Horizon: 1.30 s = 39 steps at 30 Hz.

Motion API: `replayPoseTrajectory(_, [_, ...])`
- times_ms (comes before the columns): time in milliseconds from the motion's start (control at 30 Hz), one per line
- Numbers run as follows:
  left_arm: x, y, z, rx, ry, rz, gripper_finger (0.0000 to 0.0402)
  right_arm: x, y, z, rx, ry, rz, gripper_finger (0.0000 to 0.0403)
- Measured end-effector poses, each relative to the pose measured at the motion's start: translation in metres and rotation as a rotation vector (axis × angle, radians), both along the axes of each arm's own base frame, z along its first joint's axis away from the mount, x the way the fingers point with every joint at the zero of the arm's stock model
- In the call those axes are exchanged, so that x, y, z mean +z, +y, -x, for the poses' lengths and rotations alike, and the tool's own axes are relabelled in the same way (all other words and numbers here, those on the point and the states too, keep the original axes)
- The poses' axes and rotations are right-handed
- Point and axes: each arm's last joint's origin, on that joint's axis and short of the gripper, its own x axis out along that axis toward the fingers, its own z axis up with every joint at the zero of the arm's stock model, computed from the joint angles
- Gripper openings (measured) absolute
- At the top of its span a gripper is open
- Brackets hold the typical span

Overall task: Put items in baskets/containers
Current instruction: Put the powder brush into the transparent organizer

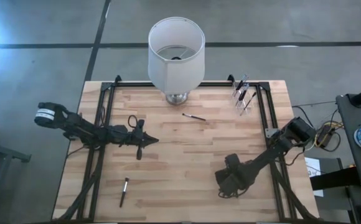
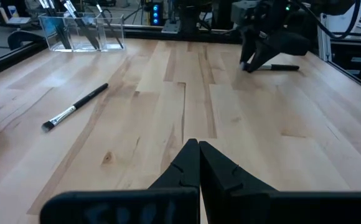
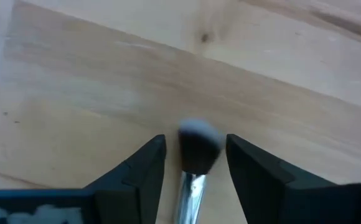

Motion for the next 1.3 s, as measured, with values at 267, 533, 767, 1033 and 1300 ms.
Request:
replayPoseTrajectory(267, [0.0, 0.0, 0.0, 0.003, 0.001, 0.008, 0.0, -0.006, -0.001, 0.0, 0.04, -0.035, -0.021, 0.0096])
replayPoseTrajectory(533, [0.0, 0.0, 0.0, 0.007, 0.001, 0.024, 0.0, 0.007, 0.005, -0.009, 0.165, -0.08, -0.061, 0.0016])
replayPoseTrajectory(767, [0.001, 0.0, -0.001, 0.008, -0.005, 0.036, 0.0, 0.033, 0.0, -0.012, 0.292, -0.225, 0.065, 0.0014])
replayPoseTrajectory(1033, [0.007, 0.0, -0.007, 0.008, -0.035, 0.038, 0.0, 0.043, -0.018, -0.022, 0.514, -0.444, 0.295, 0.0013])
replayPoseTrajectory(1300, [0.011, -0.001, -0.01, 0.008, -0.047, 0.038, 0.0, 0.03, -0.071, -0.037, 0.771, -0.656, 0.462, 0.0013])
